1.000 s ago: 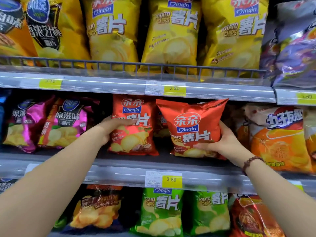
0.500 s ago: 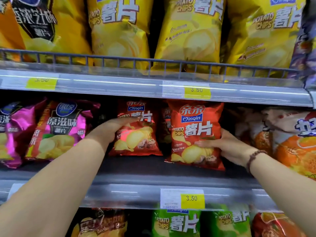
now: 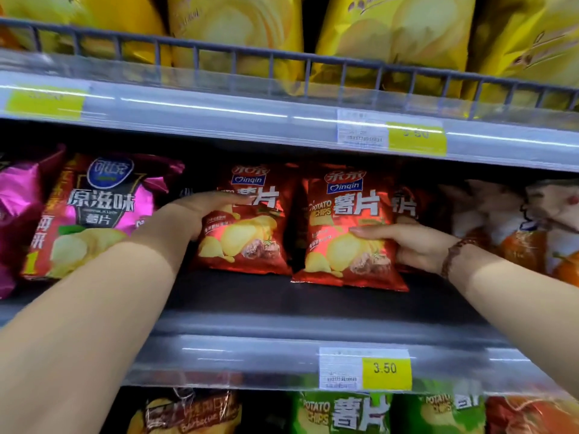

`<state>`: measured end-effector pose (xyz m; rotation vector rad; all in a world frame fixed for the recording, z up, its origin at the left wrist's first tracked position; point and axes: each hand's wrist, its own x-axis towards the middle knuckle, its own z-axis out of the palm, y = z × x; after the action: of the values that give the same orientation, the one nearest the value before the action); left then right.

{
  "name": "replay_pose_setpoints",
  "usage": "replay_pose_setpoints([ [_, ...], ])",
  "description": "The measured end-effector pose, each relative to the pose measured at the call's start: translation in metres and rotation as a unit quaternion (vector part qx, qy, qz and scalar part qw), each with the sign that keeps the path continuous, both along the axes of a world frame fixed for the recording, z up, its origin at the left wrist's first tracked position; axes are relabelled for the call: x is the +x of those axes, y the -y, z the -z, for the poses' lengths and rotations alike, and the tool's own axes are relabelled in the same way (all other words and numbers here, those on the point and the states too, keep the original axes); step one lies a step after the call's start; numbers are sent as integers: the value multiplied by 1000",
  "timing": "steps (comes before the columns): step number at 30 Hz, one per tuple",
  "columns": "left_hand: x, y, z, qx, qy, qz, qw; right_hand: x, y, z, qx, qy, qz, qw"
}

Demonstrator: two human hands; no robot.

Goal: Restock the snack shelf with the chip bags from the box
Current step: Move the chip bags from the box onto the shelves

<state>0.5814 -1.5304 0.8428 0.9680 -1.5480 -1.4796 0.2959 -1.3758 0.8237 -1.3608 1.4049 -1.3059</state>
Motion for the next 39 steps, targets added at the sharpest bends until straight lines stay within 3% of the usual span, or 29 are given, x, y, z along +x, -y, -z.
replay_pose_setpoints([
  [17,1,8,17,-25,-12,-81,996,-13,32,-2,50,-115,-15,992],
  [29,-2,-50,10,-56,22,-136,989,-16,-2,2,106,-160,82,978],
  [36,11,-82,21,-88,46,-241,965,-23,-31,19,89,-106,112,984],
  [39,15,-105,20,-92,13,-199,976,-13,-55,20,62,-39,106,992],
])
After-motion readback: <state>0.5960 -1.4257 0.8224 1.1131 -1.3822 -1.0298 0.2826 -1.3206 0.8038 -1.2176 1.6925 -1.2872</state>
